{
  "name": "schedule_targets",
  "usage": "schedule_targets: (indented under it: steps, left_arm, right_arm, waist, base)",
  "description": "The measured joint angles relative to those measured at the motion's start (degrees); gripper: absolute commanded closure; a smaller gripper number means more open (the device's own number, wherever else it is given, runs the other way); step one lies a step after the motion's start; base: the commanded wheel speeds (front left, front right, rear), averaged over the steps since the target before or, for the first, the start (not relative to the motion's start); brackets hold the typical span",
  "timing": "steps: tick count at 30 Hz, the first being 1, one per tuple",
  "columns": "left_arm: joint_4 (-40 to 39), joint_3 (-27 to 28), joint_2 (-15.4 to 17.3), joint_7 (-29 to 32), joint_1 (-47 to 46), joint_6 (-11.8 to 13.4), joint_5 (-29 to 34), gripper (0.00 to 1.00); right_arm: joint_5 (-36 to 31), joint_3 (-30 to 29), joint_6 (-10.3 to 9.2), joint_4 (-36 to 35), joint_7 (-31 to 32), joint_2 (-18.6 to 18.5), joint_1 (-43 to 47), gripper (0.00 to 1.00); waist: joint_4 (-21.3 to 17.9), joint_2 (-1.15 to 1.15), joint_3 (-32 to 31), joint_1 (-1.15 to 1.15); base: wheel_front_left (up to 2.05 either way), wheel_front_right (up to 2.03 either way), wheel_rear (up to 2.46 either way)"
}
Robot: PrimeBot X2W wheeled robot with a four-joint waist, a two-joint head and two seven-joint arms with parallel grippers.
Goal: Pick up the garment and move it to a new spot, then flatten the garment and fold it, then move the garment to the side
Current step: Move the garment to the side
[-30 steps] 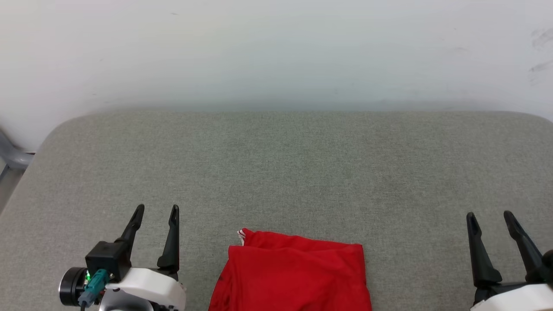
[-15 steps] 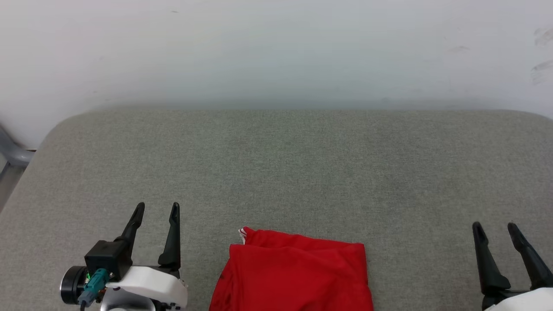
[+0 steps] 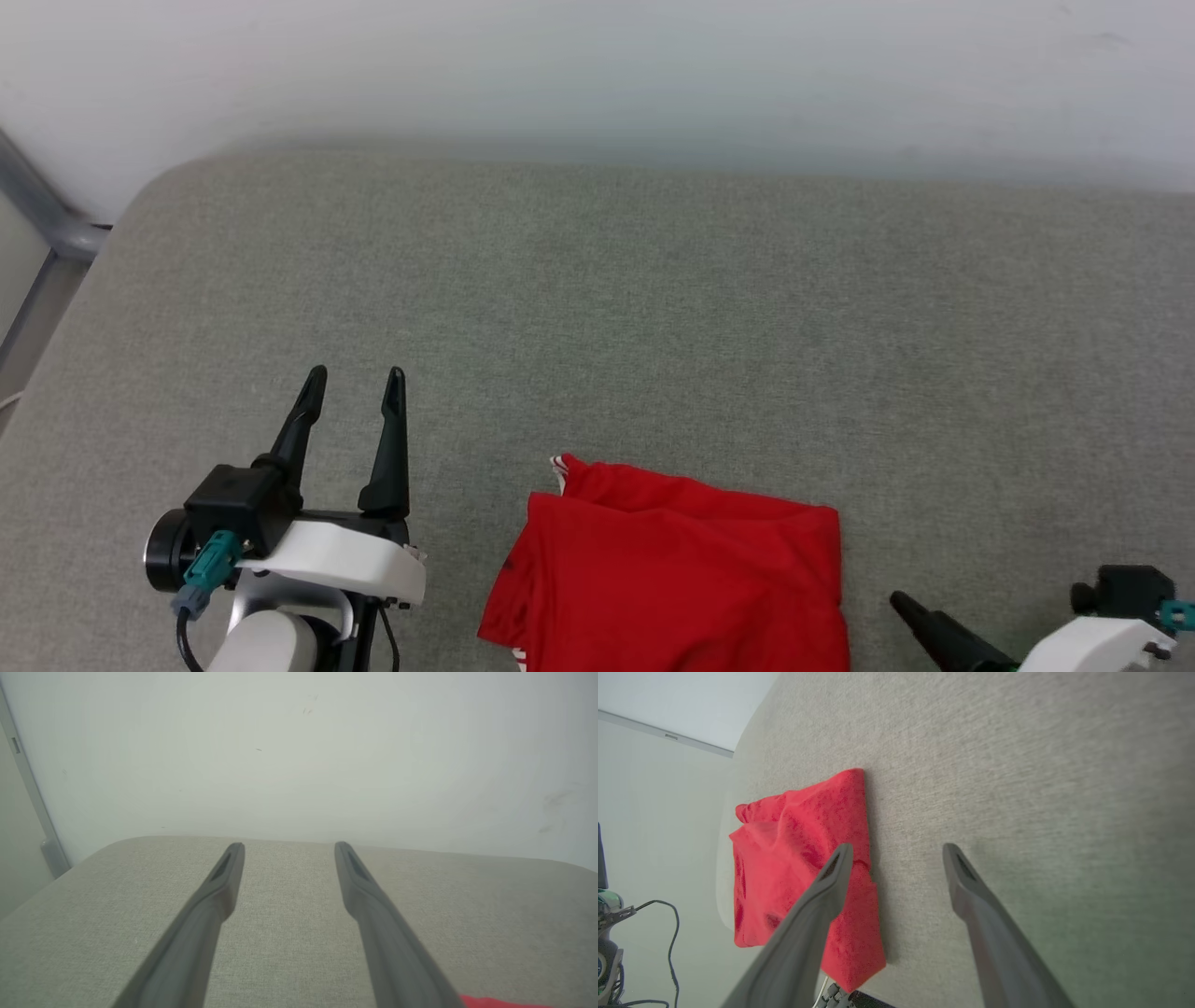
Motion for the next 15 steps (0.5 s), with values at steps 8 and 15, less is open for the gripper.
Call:
schedule_targets:
  steps: [8, 15]
  left_arm:
    - [0.8, 0.4, -2.7, 0.0, -1.9, -1.8, 1.6, 0.00]
    - [1.7, 2.1, -4.7, 0.0, -2.4, -3.3, 3.0, 0.00]
  right_arm:
    - [6.2, 5.9, 0.02, 4.8, 5.9, -0.2, -3.4, 0.00]
    - [6.1, 8.1, 0.14, 6.7, 9.4, -1.0, -4.4, 0.55]
  waist:
    - [3.6, 0.00, 4.6, 0.00]
    - [5.9, 0.00, 7.4, 0.00]
  base:
    - [0.00, 0.00, 0.00]
    - [0.00, 0.00, 0.00]
